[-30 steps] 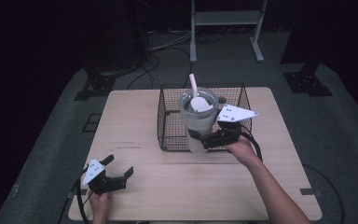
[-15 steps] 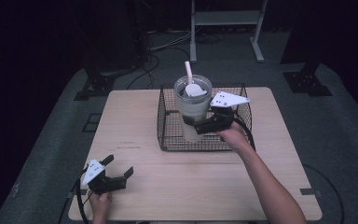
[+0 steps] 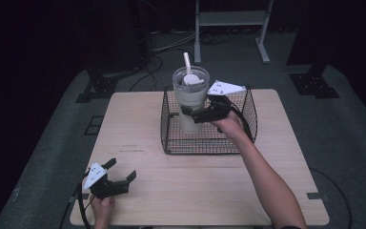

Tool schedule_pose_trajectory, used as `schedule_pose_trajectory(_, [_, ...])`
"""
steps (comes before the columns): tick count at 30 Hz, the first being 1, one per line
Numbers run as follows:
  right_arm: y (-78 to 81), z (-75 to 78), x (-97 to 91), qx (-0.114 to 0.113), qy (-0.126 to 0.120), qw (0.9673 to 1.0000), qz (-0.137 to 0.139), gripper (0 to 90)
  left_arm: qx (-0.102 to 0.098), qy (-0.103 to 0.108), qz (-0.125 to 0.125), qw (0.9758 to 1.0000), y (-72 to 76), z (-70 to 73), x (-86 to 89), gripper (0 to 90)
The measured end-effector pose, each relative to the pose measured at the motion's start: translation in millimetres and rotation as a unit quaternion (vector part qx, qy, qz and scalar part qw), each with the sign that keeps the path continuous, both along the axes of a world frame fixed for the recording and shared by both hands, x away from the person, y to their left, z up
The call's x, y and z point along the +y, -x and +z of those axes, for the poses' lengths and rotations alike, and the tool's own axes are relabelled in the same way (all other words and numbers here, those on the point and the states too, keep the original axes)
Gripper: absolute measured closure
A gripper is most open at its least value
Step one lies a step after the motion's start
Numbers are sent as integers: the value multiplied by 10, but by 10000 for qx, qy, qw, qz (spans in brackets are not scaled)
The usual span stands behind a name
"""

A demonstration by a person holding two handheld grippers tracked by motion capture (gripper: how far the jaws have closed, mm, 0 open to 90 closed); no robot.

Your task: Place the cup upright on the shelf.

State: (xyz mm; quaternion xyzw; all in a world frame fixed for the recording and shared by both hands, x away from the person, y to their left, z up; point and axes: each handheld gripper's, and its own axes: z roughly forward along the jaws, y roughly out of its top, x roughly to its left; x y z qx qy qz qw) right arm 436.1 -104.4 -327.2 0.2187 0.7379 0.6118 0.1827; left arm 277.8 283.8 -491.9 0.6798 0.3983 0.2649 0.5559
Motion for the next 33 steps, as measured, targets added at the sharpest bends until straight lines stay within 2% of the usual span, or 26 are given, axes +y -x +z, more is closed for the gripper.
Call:
schedule_pose_trajectory(6, [-142, 22, 75, -40, 63, 10000, 36, 81, -10, -11, -3, 10000, -1, 1, 3, 0])
schedule_pose_trajectory(11, [-275, -22, 133, 74, 54, 10000, 29, 81, -14, -5, -9, 10000, -1, 1, 7, 0])
schedule_pose_trajectory(14, [-356, -96, 146, 230, -8, 9997, 74, 81, -9, -1, -13, 10000, -2, 1, 8, 0])
schedule_pose_trajectory(24, [-545, -348, 202, 373, 168, 9991, 90, 81, -6, 9, -17, 10000, -4, 0, 10, 0])
schedule_pose_trajectory(33, [-665, -497, 205, 556, 156, 9983, 68, 80, -2, 16, -22, 10000, -3, 1, 11, 0])
